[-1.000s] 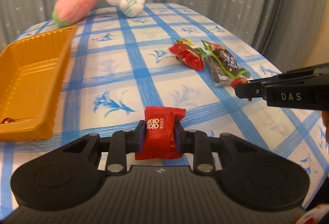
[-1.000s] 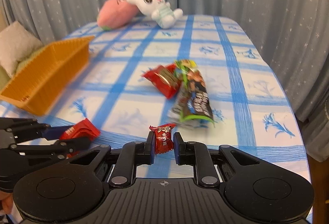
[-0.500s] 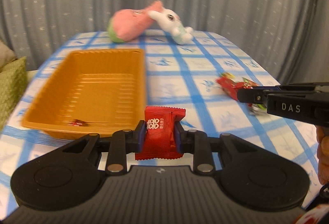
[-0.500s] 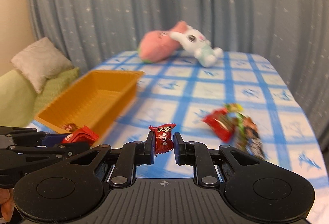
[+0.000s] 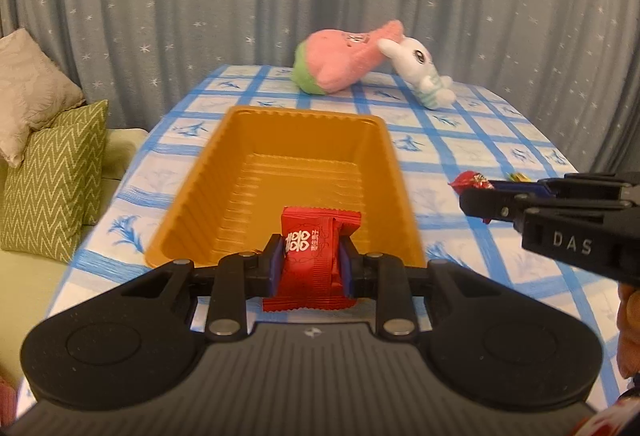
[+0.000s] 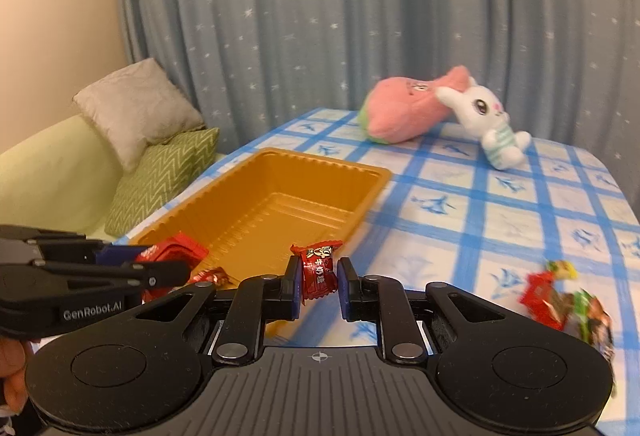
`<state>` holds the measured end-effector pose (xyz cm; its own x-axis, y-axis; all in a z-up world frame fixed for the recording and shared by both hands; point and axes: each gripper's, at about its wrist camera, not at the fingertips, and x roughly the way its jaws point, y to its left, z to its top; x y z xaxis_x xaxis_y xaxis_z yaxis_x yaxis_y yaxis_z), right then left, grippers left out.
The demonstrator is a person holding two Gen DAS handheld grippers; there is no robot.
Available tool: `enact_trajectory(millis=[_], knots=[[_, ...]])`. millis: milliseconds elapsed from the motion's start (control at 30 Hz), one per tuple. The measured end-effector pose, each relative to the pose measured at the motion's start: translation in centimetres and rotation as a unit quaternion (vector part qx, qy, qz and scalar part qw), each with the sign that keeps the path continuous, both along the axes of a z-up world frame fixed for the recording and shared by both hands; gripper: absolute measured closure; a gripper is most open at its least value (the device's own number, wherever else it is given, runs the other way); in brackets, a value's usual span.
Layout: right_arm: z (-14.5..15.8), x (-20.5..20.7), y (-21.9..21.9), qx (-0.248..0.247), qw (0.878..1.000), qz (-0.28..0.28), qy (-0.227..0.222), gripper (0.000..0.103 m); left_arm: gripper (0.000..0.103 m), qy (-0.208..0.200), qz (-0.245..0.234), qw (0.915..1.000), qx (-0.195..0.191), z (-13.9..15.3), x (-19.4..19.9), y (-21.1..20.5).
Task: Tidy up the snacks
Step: 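Move both candies over the orange tray and open both tools to drop them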
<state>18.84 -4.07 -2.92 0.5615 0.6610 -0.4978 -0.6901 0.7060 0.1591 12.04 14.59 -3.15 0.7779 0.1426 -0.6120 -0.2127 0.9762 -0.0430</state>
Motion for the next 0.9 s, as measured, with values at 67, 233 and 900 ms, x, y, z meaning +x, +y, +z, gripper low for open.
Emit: enact_trajectory(millis=[67, 233, 900], knots=[[-0.1, 0.4, 1.0, 0.000, 1.000, 0.006, -0.001, 0.085, 0.078, 0.000, 0.004, 1.0000, -0.001, 0.0, 0.4, 0.9], [-0.4, 1.6, 3.4, 0.000, 1.000, 0.020, -0.002, 0.085, 0.078, -0.003, 0.009, 1.0000, 0.001, -0.3, 1.6, 2.9], [-3.0, 4.3, 7.4, -0.022, 0.999, 0.046, 0.013, 0.085, 0.078, 0.007, 0.037, 0.9987, -0.034, -2.1, 4.4, 6.5]])
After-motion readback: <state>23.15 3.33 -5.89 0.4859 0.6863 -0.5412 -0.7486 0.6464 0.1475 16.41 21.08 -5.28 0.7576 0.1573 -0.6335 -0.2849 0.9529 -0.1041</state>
